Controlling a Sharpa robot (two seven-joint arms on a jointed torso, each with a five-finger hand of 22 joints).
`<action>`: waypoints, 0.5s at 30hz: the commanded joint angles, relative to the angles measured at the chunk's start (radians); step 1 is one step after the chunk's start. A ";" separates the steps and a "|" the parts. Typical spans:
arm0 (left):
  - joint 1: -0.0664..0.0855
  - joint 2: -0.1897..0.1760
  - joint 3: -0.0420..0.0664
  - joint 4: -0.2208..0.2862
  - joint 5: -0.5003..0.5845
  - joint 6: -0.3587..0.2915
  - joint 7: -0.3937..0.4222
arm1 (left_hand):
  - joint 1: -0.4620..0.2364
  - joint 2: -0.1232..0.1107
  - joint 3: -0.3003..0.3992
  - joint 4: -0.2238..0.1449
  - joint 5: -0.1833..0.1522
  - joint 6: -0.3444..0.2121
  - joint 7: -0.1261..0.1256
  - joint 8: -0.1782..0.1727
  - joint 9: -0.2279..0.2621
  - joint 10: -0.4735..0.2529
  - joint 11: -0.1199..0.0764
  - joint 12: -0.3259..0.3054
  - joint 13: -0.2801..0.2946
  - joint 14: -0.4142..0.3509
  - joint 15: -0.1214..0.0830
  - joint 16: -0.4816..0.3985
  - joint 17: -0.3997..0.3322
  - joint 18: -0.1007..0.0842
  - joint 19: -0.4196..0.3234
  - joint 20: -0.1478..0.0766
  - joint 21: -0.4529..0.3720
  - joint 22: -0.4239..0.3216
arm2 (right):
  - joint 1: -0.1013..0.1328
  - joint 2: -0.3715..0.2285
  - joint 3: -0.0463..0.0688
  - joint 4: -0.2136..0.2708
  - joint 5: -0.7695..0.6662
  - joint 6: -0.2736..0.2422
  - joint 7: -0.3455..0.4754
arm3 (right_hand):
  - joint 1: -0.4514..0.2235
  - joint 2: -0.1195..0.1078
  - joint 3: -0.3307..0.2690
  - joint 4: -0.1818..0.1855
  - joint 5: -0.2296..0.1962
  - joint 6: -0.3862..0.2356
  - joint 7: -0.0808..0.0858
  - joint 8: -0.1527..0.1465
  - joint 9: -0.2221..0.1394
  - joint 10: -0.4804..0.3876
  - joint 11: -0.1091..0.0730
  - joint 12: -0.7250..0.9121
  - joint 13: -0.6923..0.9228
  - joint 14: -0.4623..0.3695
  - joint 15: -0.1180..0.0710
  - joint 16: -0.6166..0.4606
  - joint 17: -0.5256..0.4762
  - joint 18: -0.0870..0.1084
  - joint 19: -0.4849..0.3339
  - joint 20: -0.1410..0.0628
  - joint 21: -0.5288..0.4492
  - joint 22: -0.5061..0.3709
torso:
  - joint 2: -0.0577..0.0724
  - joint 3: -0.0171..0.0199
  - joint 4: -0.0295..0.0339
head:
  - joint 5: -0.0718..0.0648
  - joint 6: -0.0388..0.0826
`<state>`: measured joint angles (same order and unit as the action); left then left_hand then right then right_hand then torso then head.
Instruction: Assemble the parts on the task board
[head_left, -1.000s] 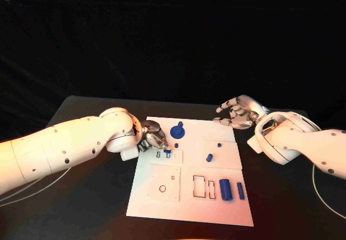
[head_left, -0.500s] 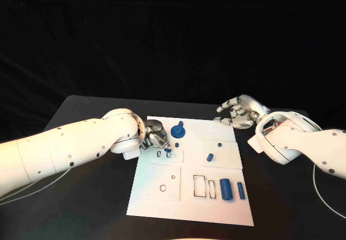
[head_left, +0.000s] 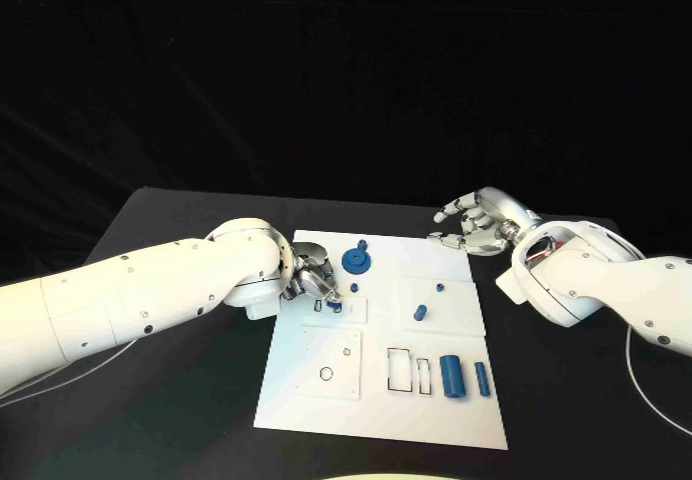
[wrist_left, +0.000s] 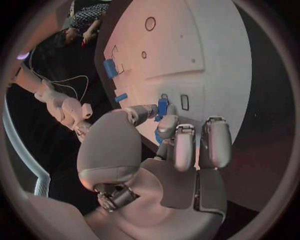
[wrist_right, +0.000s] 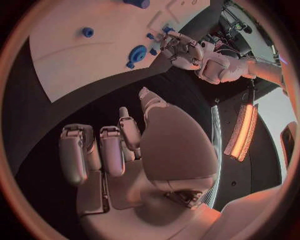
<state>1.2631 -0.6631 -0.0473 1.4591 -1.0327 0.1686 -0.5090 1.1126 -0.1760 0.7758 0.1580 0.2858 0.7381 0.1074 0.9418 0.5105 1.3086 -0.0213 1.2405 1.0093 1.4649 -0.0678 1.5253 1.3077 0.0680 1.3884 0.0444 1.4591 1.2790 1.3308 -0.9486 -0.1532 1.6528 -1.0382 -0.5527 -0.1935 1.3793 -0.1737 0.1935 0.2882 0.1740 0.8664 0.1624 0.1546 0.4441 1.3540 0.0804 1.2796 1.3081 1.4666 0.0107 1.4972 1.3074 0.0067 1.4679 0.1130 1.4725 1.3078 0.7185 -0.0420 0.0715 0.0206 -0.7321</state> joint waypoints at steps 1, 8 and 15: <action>0.000 0.003 -0.001 0.000 -0.016 0.039 -0.005 | -0.001 0.008 0.105 -0.112 0.004 0.066 -0.057 0.006 0.092 0.008 -0.001 0.007 0.003 0.085 -0.008 0.006 0.186 -0.006 0.001 -0.005 0.006 0.001 | -0.001 0.001 0.000 0.001 -0.003 0.003 0.012 | 0.006 0.002 -0.001 -0.003 0.006 0.009 0.000 0.004 0.001 0.006 -0.003 0.001 0.011 0.069 -0.007 -0.004 0.125 0.020 0.040 -0.001 -0.007 0.210 | 0.000 0.0000 -0.0007 | 0.001 -0.001; 0.000 0.006 -0.002 -0.001 -0.028 0.048 -0.007 | -0.010 0.015 0.098 -0.106 0.003 0.074 -0.061 0.005 0.093 0.016 -0.004 0.011 0.012 0.086 -0.011 0.008 0.189 -0.007 0.003 -0.007 0.007 0.003 | -0.001 0.000 0.000 0.001 -0.002 0.005 0.014 | 0.006 0.003 0.001 -0.003 0.007 0.008 0.000 0.005 0.001 0.006 -0.004 0.001 0.011 0.069 -0.007 -0.006 0.123 0.020 0.041 -0.002 -0.006 0.211 | 0.000 0.0002 -0.0009 | 0.001 -0.003; -0.001 0.009 -0.003 -0.001 -0.041 0.046 -0.008 | -0.011 0.018 0.096 -0.105 0.002 0.076 -0.062 0.004 0.093 0.017 -0.004 0.011 0.012 0.085 -0.011 0.007 0.187 -0.007 0.005 -0.008 0.008 0.007 | -0.001 0.000 0.000 0.001 0.000 0.010 0.021 | 0.005 0.004 0.001 -0.003 0.008 0.008 0.000 0.005 0.001 0.006 -0.004 0.001 0.011 0.069 -0.007 -0.006 0.123 0.020 0.041 -0.002 -0.007 0.210 | 0.000 0.0001 -0.0005 | 0.000 -0.003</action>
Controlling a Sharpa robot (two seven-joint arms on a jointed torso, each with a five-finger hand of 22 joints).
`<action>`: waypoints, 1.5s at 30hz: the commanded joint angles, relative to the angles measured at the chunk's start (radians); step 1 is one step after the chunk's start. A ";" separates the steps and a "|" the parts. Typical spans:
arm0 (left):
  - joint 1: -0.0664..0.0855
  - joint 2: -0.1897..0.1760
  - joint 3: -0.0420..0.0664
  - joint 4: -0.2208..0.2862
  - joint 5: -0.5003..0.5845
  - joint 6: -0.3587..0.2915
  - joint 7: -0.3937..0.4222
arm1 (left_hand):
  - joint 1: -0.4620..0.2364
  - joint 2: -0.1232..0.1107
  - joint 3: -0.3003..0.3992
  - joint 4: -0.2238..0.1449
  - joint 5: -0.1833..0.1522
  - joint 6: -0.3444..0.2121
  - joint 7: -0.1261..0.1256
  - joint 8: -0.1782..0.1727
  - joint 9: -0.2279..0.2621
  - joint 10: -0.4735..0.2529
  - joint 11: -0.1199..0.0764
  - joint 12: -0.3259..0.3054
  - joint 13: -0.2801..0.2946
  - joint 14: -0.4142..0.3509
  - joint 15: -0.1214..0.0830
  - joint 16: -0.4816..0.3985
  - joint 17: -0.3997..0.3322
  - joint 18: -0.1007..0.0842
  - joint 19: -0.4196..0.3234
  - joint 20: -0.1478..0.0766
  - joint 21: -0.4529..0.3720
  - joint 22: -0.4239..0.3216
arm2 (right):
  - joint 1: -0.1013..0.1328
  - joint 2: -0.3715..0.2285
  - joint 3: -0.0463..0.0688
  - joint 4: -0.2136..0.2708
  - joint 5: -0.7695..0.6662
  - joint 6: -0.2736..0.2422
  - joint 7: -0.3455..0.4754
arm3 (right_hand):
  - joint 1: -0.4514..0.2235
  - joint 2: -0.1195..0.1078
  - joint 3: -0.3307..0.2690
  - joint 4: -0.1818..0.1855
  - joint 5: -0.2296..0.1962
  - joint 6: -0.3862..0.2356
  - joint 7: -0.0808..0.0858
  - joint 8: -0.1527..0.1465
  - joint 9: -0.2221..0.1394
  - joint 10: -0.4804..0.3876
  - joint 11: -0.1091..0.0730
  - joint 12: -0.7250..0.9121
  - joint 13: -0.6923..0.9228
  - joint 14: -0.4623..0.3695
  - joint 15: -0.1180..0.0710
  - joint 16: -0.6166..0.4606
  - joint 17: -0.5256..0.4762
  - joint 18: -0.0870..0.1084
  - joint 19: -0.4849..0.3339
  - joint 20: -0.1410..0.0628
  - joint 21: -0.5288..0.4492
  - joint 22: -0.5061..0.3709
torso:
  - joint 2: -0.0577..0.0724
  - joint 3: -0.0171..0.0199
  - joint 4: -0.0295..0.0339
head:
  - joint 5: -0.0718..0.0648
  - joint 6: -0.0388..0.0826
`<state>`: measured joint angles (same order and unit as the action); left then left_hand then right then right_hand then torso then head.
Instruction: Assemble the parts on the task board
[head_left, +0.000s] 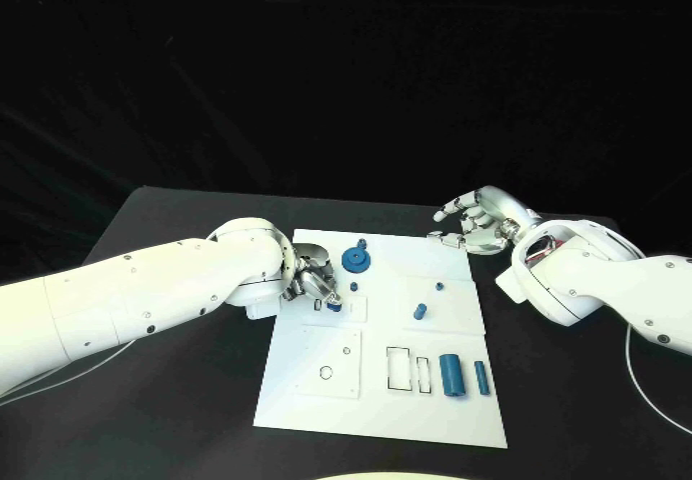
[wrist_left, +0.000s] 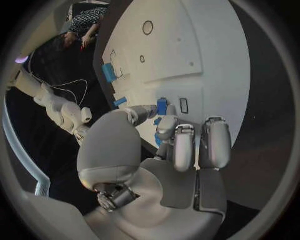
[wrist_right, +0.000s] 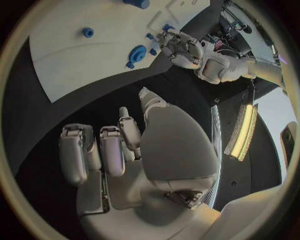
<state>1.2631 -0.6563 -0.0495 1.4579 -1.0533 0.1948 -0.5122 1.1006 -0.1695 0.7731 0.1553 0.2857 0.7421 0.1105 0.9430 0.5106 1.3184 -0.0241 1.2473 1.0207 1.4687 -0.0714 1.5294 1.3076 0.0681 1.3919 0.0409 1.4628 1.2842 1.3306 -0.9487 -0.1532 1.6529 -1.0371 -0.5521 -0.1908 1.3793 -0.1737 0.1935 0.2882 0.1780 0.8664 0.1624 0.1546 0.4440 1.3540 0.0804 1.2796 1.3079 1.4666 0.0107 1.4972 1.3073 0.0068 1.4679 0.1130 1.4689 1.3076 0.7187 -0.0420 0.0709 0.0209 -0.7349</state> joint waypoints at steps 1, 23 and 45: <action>-0.001 0.002 -0.001 0.000 -0.022 0.019 -0.005 | 0.001 0.011 0.099 -0.102 0.003 0.072 -0.065 0.003 0.093 0.007 -0.002 0.004 0.000 0.082 -0.008 0.003 0.187 -0.007 0.002 -0.005 0.004 0.001 | -0.001 0.000 0.000 0.001 -0.001 0.010 0.019 | 0.005 0.004 0.001 -0.003 0.004 0.008 0.000 0.005 0.001 0.006 -0.004 0.001 0.011 0.069 -0.007 -0.005 0.123 0.020 0.041 -0.002 -0.003 0.211 | 0.000 0.0002 0.0002 | 0.000 0.000; -0.002 0.006 -0.002 -0.004 -0.030 0.086 -0.011 | -0.010 0.018 0.080 -0.096 -0.002 0.082 -0.070 0.003 0.097 0.016 -0.005 0.009 0.010 0.084 -0.011 0.007 0.195 -0.011 0.014 -0.009 0.010 0.018 | -0.001 -0.001 0.000 0.001 0.000 0.018 0.019 | 0.003 0.003 0.001 -0.002 0.006 0.008 0.000 0.005 0.001 0.005 -0.004 0.000 0.010 0.068 -0.007 -0.006 0.122 0.020 0.040 -0.002 -0.004 0.210 | 0.000 -0.0002 0.0005 | -0.001 -0.003; -0.001 0.019 -0.003 -0.021 -0.024 0.106 -0.013 | -0.032 0.058 0.058 -0.069 -0.010 0.093 -0.076 0.004 0.104 0.023 -0.010 0.011 0.018 0.086 -0.016 0.011 0.202 -0.013 0.021 -0.014 0.013 0.028 | -0.001 0.000 0.000 0.001 0.000 0.025 0.016 | 0.002 0.002 0.000 -0.002 0.006 0.008 0.000 0.005 0.001 0.004 -0.004 -0.001 0.009 0.068 -0.007 -0.007 0.120 0.020 0.040 -0.002 -0.005 0.210 | 0.000 0.0011 -0.0001 | -0.003 -0.005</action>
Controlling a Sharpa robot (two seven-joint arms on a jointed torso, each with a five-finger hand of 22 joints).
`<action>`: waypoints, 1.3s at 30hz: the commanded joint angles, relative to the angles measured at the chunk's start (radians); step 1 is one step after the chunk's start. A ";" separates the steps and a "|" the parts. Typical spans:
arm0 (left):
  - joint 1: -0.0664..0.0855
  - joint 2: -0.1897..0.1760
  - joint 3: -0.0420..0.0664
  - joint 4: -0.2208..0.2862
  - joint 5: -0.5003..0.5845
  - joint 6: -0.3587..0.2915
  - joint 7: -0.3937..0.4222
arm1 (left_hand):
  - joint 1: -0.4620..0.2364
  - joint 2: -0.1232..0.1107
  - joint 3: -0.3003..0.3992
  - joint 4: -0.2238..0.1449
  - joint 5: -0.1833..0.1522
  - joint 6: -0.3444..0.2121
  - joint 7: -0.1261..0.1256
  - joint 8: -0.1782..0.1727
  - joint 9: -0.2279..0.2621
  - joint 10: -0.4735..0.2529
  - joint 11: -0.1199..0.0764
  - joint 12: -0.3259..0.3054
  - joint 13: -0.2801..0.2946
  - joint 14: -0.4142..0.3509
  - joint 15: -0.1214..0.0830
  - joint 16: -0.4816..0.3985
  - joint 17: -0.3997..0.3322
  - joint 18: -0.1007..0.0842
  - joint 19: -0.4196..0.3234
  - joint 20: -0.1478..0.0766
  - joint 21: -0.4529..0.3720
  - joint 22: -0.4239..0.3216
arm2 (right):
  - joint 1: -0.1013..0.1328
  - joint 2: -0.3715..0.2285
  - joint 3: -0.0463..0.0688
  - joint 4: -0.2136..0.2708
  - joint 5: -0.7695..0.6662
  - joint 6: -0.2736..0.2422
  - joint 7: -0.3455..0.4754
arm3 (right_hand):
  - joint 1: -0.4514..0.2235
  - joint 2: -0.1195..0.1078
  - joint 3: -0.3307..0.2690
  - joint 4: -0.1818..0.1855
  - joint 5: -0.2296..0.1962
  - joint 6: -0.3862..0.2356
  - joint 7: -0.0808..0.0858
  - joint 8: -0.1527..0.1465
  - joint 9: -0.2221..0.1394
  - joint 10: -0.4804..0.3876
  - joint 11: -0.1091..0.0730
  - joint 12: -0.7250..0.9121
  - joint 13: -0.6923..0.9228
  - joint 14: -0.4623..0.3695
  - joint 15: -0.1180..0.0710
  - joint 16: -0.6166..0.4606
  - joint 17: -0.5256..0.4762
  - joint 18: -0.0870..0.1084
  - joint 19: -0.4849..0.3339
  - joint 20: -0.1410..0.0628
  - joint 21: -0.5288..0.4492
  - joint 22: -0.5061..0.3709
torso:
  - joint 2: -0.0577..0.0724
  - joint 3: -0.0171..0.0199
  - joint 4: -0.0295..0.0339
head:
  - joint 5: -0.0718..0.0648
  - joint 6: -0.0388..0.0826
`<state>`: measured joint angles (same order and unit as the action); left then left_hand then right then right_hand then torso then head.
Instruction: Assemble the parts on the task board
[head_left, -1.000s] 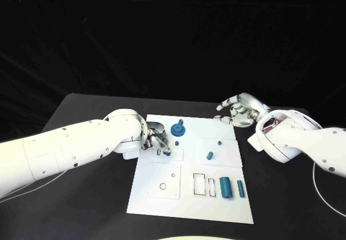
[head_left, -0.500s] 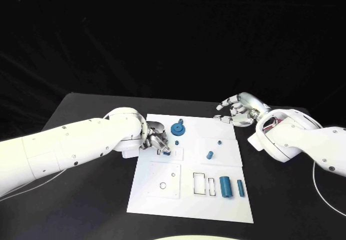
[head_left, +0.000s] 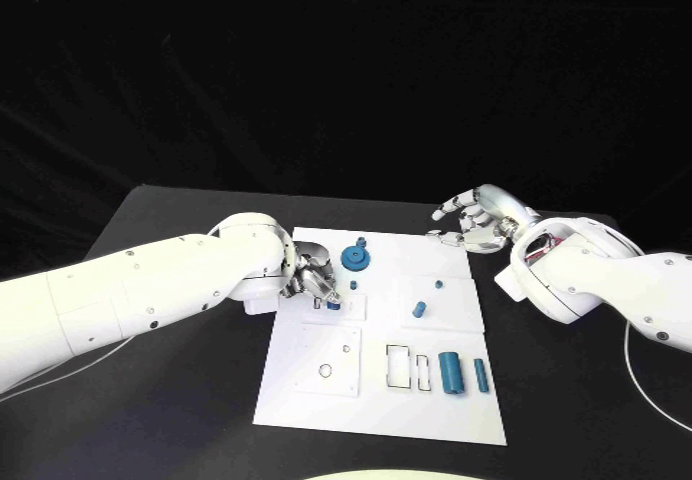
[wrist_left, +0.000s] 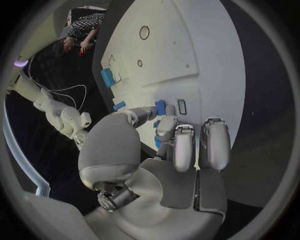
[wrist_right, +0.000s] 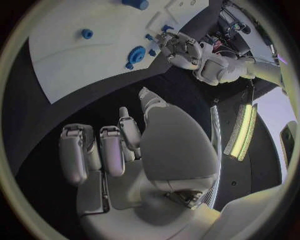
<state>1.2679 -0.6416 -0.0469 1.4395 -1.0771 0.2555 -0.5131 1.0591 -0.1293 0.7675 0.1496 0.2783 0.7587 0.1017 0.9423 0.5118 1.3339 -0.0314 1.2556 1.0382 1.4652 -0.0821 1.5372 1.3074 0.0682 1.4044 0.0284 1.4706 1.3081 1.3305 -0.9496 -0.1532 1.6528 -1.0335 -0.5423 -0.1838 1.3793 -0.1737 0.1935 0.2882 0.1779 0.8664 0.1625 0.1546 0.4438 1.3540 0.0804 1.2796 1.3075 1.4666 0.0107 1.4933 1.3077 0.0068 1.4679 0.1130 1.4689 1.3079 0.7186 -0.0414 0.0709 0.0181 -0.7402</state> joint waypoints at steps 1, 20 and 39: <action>-0.006 0.006 -0.005 -0.003 -0.001 0.047 -0.013 | 0.009 0.017 0.063 -0.063 -0.002 0.076 -0.067 0.004 0.103 0.007 -0.003 0.003 0.000 0.089 -0.005 0.003 0.202 -0.013 0.008 -0.001 0.005 0.004 | -0.001 0.001 0.000 0.001 -0.004 0.015 0.009 | 0.002 0.002 0.000 -0.002 0.006 0.008 0.000 0.005 0.001 0.004 -0.004 -0.001 0.009 0.068 -0.007 -0.003 0.120 0.020 0.040 -0.002 -0.005 0.209 | 0.000 0.0002 -0.0002 | -0.001 0.000; -0.006 0.034 -0.013 -0.041 0.004 0.057 -0.013 | -0.025 0.044 0.027 -0.029 -0.008 0.089 -0.070 0.002 0.107 0.015 -0.005 0.009 0.012 0.093 -0.007 0.011 0.217 -0.016 0.017 -0.003 0.010 0.018 | -0.001 0.000 0.000 0.005 -0.004 0.016 0.011 | 0.001 0.001 0.000 -0.002 0.006 0.007 0.000 0.006 0.001 0.003 -0.004 -0.002 0.008 0.068 -0.008 -0.005 0.118 0.021 0.039 -0.003 -0.008 0.208 | 0.000 0.0000 -0.0004 | -0.007 -0.002; -0.006 0.046 -0.017 -0.060 0.006 0.075 -0.013 | -0.066 0.037 -0.050 0.009 -0.015 0.101 -0.075 -0.005 0.111 0.022 -0.009 0.015 0.028 0.096 -0.009 0.016 0.226 -0.018 0.022 -0.006 0.011 0.026 | -0.001 -0.002 0.000 0.008 -0.004 0.018 0.012 | 0.000 0.001 0.000 -0.002 0.006 0.007 0.000 0.006 0.001 0.003 -0.004 -0.003 0.008 0.067 -0.008 -0.007 0.115 0.021 0.037 -0.003 -0.010 0.207 | 0.000 -0.0003 -0.0002 | -0.012 -0.003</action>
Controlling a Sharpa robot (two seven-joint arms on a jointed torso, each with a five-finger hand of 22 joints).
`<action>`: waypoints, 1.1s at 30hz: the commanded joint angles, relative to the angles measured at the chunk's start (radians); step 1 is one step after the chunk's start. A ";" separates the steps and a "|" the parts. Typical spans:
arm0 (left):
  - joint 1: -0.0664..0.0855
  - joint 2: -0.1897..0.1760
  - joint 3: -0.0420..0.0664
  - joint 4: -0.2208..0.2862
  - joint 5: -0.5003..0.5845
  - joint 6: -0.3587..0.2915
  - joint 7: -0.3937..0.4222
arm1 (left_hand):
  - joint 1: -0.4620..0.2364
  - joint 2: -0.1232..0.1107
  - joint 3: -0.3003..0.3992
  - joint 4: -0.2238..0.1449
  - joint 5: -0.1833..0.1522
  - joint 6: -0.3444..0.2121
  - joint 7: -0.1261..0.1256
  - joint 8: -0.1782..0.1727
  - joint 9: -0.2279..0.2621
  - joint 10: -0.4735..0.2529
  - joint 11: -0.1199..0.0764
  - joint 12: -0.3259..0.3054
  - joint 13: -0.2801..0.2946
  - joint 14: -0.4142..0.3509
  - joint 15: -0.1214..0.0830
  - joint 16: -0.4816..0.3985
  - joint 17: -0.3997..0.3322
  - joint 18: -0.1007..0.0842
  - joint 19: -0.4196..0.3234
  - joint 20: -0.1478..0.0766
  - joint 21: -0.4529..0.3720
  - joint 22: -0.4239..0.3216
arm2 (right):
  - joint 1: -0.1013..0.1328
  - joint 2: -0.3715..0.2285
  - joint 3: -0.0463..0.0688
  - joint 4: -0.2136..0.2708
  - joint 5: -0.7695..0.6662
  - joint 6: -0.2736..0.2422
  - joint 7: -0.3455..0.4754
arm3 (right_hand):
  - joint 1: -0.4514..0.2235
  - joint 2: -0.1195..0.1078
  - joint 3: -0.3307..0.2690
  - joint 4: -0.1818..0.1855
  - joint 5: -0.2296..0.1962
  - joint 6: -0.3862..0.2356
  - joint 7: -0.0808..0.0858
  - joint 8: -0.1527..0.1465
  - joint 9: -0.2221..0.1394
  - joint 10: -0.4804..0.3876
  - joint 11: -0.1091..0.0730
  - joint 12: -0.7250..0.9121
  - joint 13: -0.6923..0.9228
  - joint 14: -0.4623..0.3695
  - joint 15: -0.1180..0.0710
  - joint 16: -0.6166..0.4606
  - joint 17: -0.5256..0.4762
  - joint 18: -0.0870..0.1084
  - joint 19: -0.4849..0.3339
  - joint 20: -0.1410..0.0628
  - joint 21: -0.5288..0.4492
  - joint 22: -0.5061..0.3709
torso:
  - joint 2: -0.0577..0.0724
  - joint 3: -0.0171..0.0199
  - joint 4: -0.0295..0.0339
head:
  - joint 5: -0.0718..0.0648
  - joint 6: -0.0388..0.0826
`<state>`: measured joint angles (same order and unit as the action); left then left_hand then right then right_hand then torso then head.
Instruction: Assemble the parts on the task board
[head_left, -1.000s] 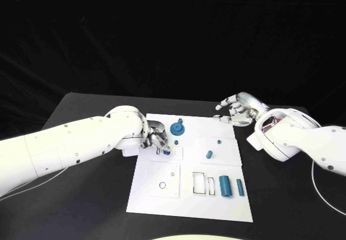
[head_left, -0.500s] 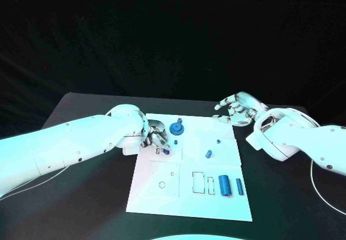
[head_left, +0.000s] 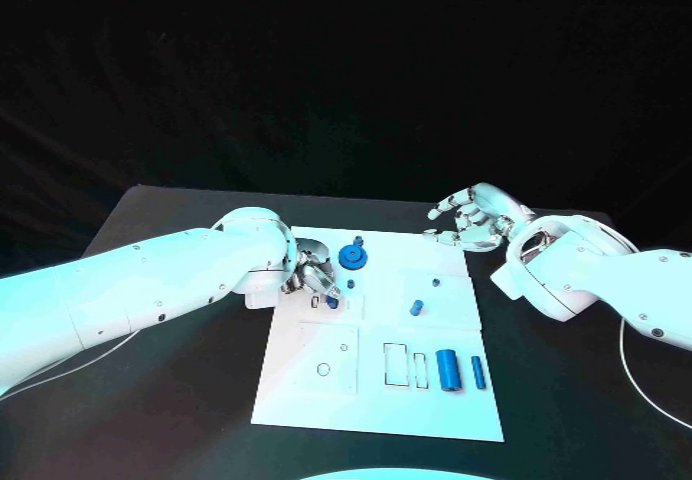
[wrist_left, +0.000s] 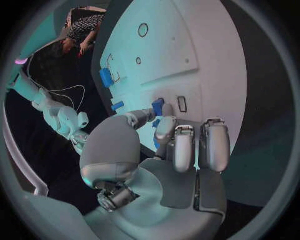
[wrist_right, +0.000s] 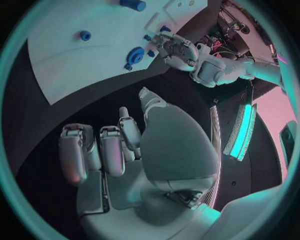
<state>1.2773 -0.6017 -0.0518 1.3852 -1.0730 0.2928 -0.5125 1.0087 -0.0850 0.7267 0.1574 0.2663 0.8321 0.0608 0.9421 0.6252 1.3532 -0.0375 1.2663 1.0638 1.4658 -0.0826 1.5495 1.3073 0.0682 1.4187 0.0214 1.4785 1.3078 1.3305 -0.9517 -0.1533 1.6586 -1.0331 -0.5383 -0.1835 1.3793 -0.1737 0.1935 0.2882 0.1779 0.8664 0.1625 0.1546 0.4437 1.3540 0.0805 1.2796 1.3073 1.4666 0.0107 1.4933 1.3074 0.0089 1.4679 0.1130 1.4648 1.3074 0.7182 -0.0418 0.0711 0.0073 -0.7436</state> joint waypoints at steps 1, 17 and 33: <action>-0.015 0.007 -0.012 -0.006 0.003 0.038 -0.014 | -0.016 -0.007 -0.011 0.001 -0.004 0.027 -0.034 -0.005 -0.002 0.003 -0.003 0.004 0.003 0.095 -0.009 0.004 0.226 -0.018 0.007 0.001 0.003 0.026 | -0.001 0.000 0.000 0.002 -0.004 0.015 0.012 | 0.000 0.001 0.000 -0.002 0.006 0.007 0.000 0.006 0.001 0.003 -0.004 -0.003 0.008 0.067 -0.008 -0.007 0.116 0.019 0.037 -0.003 -0.006 0.208 | 0.000 0.0000 -0.0005 | -0.001 0.000; -0.015 0.009 -0.013 -0.008 -0.002 0.039 -0.013 | -0.033 -0.028 -0.091 0.033 -0.006 0.033 -0.036 -0.014 0.000 0.001 -0.004 0.000 0.002 0.095 -0.010 0.004 0.227 -0.018 0.009 -0.001 0.003 0.030 | -0.001 -0.001 0.000 0.003 -0.004 0.020 0.016 | 0.000 0.001 0.000 -0.002 0.006 0.007 -0.001 0.006 0.001 0.003 -0.004 -0.003 0.007 0.067 -0.008 -0.007 0.116 0.019 0.038 -0.003 -0.006 0.208 | 0.000 0.0002 -0.0007 | -0.003 -0.001; -0.016 0.006 -0.013 -0.003 -0.021 0.042 -0.012 | -0.030 -0.048 -0.130 0.042 -0.008 0.034 -0.037 -0.017 0.002 0.000 -0.005 -0.003 0.001 0.095 -0.011 0.004 0.228 -0.019 0.009 -0.001 0.003 0.031 | -0.001 -0.003 0.000 0.003 -0.004 0.019 0.017 | 0.000 0.002 0.001 -0.002 0.007 0.007 -0.001 0.006 0.001 0.002 -0.004 -0.004 0.007 0.066 -0.008 -0.007 0.114 0.020 0.036 -0.003 -0.009 0.207 | 0.000 -0.0004 0.0008 | -0.006 -0.002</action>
<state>1.2753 -0.6003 -0.0546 1.3809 -1.0875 0.2979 -0.5154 0.9771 -0.1224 0.5998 0.2016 0.2627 0.8704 0.0243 0.9283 0.6264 1.3546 -0.0394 1.2662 1.0646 1.4688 -0.0856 1.5495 1.3073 0.0682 1.4186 0.0215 1.4784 1.3075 1.3305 -0.9544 -0.1533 1.6601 -1.0330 -0.5315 -0.1799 1.3793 -0.1737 0.1935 0.2882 0.1779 0.8664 0.1624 0.1546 0.4437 1.3540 0.0804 1.2796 1.3078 1.4666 0.0107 1.4894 1.3081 0.0222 1.4679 0.1130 1.4608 1.3080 0.7180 -0.0419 0.0710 0.0017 -0.7458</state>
